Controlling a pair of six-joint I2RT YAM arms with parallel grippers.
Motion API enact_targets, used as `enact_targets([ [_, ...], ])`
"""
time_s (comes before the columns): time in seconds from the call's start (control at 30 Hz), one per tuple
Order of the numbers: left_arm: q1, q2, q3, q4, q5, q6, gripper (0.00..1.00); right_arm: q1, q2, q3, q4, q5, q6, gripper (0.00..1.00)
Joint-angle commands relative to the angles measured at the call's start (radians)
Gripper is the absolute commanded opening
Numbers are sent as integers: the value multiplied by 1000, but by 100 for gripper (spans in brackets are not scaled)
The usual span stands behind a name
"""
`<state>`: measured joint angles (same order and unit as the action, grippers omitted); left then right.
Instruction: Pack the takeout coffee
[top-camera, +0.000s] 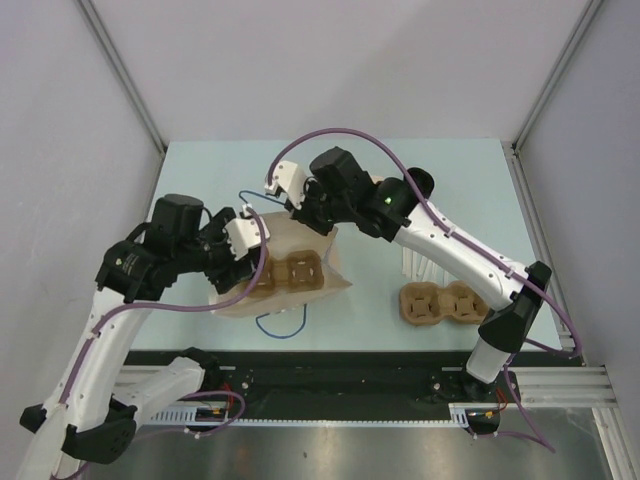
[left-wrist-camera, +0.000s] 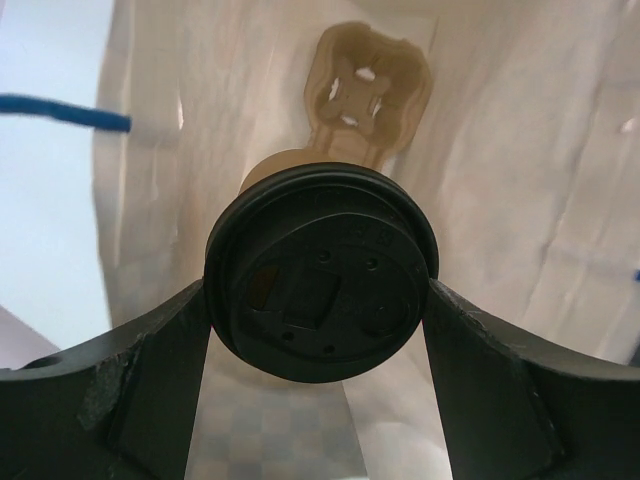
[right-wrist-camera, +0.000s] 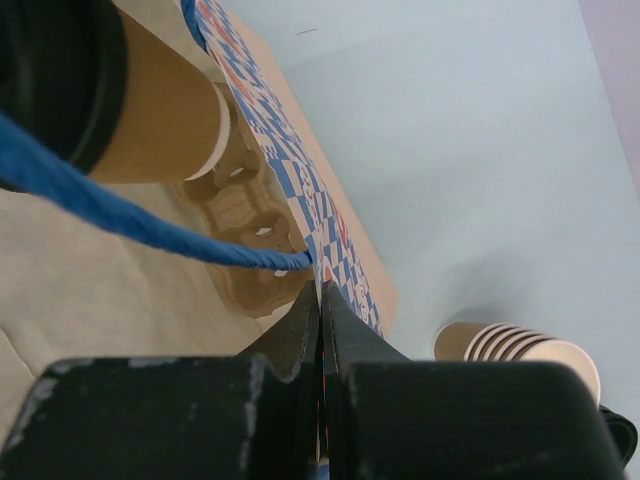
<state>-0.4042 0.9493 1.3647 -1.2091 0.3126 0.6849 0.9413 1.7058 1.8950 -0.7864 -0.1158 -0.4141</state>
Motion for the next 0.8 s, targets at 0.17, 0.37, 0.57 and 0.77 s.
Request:
enact_targets([
  [0.17,-99,-7,-105,118,-138,65,6,37,-58,-5,52,48,72,0],
  [0.37,-143,-24,-214,161,-176,116,6,44,-71,-16,64,61,89,0],
  [0.57,-162,-24,-274,219,-222,131,6,44,-74,-19,58,47,95,0],
  [0.77,-206,-43,-338,275,-277,143,5,40,-61,-16,49,28,107,0],
])
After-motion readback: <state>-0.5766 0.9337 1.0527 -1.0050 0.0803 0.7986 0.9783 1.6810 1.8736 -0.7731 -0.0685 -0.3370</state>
